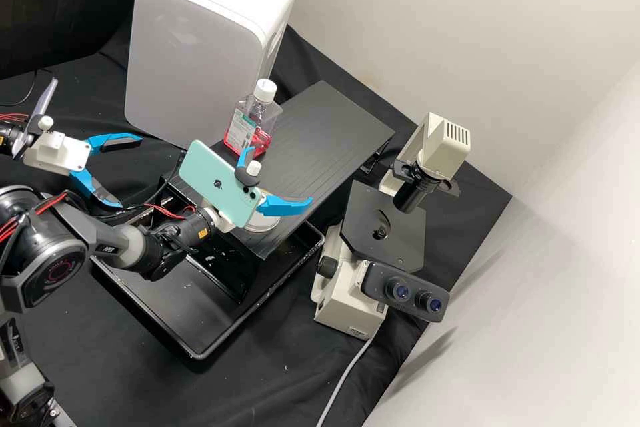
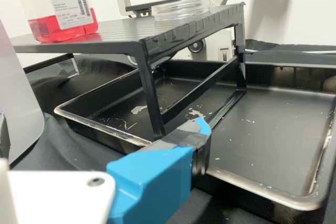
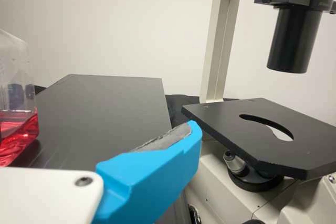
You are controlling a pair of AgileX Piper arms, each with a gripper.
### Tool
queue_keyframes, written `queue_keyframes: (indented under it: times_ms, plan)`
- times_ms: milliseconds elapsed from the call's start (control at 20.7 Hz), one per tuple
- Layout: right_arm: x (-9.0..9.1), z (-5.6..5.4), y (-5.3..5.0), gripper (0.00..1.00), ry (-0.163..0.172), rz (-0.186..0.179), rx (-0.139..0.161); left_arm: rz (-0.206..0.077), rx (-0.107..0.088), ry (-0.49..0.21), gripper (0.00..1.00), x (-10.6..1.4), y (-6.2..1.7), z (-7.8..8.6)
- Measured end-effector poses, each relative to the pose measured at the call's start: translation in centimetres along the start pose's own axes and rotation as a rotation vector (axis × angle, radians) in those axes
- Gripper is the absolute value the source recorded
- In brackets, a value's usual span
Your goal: Remove the lid from the petri dish
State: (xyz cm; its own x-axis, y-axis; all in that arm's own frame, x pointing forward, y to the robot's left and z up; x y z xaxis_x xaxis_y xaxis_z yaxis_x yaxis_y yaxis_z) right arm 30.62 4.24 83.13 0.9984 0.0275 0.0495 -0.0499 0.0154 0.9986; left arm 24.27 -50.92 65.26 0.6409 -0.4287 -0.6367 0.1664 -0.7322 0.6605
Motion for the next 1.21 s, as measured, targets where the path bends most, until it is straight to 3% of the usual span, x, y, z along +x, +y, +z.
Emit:
queue_keyframes:
  times_ms: [435, 870, 1063, 1208]
  plan:
    - [-0.1, 0.0, 0.0, 1.0, 0.001, 0.001, 0.0, -0.007, -0.013, 0.015, 1.0, 0.4, -0.39, -0.1]
    - [-4.0, 0.5, -0.5, 1.0, 0.016, 0.034, -0.005, -0.017, -0.016, -0.001, 1.0, 0.6, -0.69, 0.5]
    - [-5.1, 0.7, -1.8, 1.0, 0.024, -0.003, -0.036, -0.032, -0.018, -0.015, 1.0, 0.8, -1.09, 0.9]
    - [-5.7, 1.1, -2.3, 1.0, 0.003, -0.027, -0.041, -0.03, -0.018, -0.016, 1.0, 0.8, -1.07, 0.9]
